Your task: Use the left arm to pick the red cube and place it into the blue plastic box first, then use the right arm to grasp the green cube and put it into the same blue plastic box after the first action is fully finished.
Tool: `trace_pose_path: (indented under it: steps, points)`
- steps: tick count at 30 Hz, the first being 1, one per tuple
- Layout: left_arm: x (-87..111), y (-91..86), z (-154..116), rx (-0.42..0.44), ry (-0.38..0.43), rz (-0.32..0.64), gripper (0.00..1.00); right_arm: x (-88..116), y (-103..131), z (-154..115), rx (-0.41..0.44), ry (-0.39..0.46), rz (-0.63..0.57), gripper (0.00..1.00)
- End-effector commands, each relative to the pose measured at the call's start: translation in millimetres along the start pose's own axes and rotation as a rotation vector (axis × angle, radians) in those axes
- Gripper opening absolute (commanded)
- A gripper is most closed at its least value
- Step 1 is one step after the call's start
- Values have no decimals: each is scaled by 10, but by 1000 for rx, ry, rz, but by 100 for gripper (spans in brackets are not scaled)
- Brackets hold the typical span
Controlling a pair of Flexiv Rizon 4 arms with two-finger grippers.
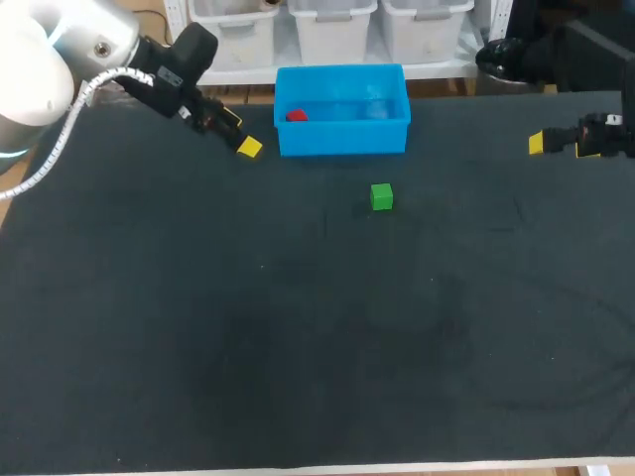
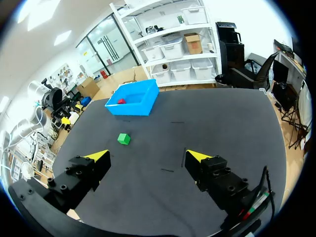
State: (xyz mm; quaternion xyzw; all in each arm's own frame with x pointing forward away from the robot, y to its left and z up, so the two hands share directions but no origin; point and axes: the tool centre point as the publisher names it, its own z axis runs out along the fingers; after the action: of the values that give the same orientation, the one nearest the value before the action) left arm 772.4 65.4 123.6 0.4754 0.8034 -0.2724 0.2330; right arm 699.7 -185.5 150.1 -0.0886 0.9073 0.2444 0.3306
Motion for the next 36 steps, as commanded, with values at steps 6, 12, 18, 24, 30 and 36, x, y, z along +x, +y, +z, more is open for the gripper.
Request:
trace_pose_path:
  steps: [6,12,18,24,30,36]
  points:
    - [7,8,-1,2,-3,3,100,-27,124,77,-4,24,-20,100]
    - [7,8,-1,2,-3,3,100,-62,214,172,3,60,-28,100]
    - [7,8,-1,2,-3,3,100,-111,320,314,26,123,-38,100]
    - [7,8,-1,2,-3,3,100,-196,457,486,21,132,-52,100]
    - [7,8,-1,2,-3,3,100,-264,626,700,19,167,-64,100]
    - [7,8,-1,2,-3,3,100,-317,787,910,34,196,-76,100]
